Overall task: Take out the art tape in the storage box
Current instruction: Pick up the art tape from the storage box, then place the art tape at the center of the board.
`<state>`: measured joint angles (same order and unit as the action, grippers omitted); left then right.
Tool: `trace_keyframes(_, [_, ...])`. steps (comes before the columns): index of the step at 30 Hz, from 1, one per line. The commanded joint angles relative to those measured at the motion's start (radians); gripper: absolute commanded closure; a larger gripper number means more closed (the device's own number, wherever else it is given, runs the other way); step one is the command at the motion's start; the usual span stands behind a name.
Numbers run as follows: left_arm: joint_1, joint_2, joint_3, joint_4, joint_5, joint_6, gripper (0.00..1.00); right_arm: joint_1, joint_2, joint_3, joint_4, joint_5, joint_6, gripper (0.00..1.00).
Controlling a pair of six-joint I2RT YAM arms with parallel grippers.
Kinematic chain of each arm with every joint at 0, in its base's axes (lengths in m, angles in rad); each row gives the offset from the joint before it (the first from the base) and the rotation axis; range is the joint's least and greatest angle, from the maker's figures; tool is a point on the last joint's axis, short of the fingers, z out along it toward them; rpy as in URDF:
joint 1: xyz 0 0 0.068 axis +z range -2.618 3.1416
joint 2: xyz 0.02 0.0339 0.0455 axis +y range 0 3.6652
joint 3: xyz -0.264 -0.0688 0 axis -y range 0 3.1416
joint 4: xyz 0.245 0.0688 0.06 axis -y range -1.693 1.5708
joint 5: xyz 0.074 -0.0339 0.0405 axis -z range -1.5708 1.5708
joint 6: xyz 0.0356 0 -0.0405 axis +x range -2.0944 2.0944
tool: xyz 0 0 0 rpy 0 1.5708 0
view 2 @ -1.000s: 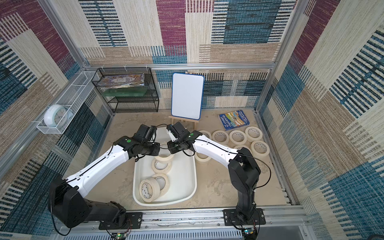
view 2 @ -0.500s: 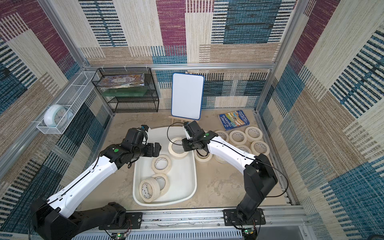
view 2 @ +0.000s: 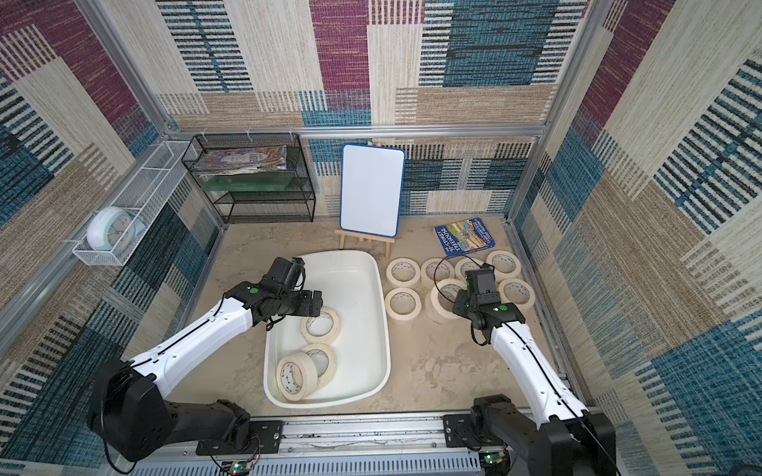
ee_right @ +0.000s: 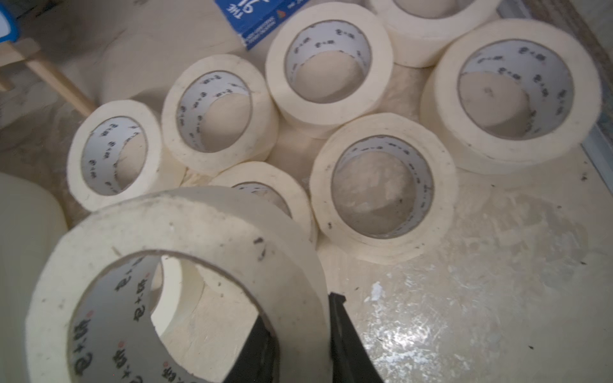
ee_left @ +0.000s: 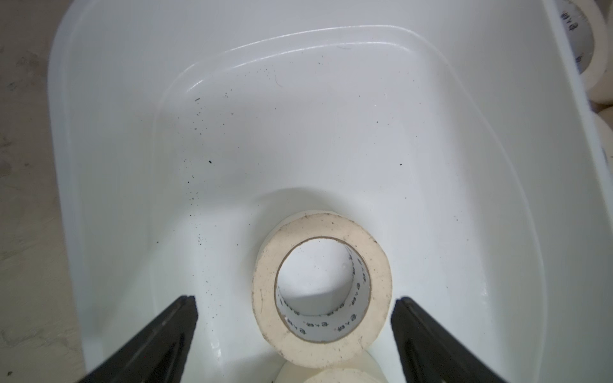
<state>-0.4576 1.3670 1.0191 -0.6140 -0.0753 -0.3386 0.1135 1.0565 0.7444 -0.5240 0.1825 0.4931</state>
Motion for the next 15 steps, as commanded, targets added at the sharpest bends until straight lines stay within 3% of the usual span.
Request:
trace_keyframes(1, [0.000, 0.012, -0.004, 0.007, 0.026, 0.013, 0.03, -0.100, -0.011, -0.042, 0.048, -0.007, 0.016, 1.00])
trace_keyframes(6, [0.000, 0.001, -0.028, 0.019, 0.010, 0.018, 0.05, -0.343, -0.053, -0.133, 0.133, -0.093, 0.036, 1.00])
trace_keyframes(15, [0.000, 0.032, -0.037, 0.023, -0.011, 0.041, 0.05, -0.634, -0.102, -0.197, 0.208, -0.090, 0.053, 1.00])
